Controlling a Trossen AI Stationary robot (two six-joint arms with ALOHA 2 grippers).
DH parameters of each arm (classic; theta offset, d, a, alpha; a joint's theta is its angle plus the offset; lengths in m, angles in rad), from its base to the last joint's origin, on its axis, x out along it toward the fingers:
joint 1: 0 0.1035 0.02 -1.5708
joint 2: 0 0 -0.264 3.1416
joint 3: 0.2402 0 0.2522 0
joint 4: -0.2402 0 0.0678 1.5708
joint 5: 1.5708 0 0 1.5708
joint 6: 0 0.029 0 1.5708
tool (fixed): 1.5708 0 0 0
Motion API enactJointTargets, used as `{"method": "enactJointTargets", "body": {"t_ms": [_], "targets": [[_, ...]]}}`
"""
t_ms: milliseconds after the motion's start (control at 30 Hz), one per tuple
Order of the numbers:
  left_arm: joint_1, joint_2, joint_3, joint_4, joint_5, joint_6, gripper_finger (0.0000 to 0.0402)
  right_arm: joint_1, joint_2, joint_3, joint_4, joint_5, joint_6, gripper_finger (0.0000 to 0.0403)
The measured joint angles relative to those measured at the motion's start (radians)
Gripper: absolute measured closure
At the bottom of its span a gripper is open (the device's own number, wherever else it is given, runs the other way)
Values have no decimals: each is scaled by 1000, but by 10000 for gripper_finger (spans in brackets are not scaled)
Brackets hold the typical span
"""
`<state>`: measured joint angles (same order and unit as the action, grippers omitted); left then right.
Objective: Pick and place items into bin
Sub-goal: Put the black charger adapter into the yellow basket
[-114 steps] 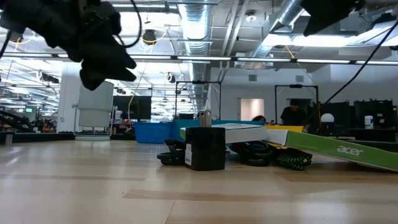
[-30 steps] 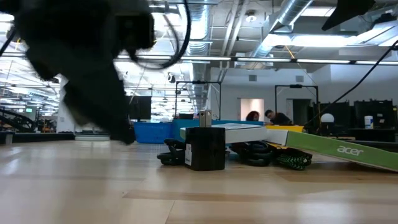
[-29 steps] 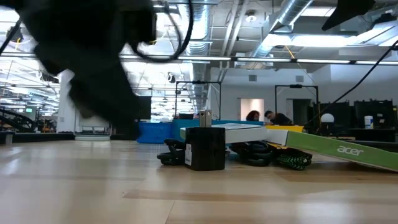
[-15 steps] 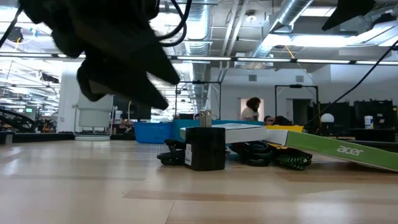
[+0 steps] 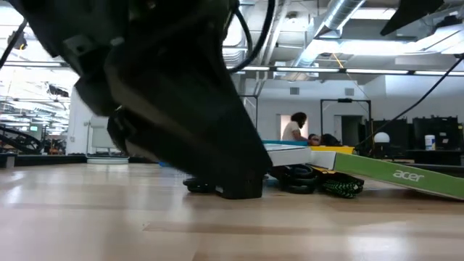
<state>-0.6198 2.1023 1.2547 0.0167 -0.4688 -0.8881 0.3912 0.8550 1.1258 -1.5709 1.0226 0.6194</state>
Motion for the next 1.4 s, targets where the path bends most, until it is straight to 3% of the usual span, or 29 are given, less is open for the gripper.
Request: {"method": "enactJointTargets", "body": {"t_ms": [667, 1400], "targets": [[-15, 20, 33, -126, 14, -151, 196, 0, -32, 0, 0, -13, 0, 283], [15, 20, 32, -232, -33, -154, 196, 0, -33, 0, 0, -31, 0, 283]]}}
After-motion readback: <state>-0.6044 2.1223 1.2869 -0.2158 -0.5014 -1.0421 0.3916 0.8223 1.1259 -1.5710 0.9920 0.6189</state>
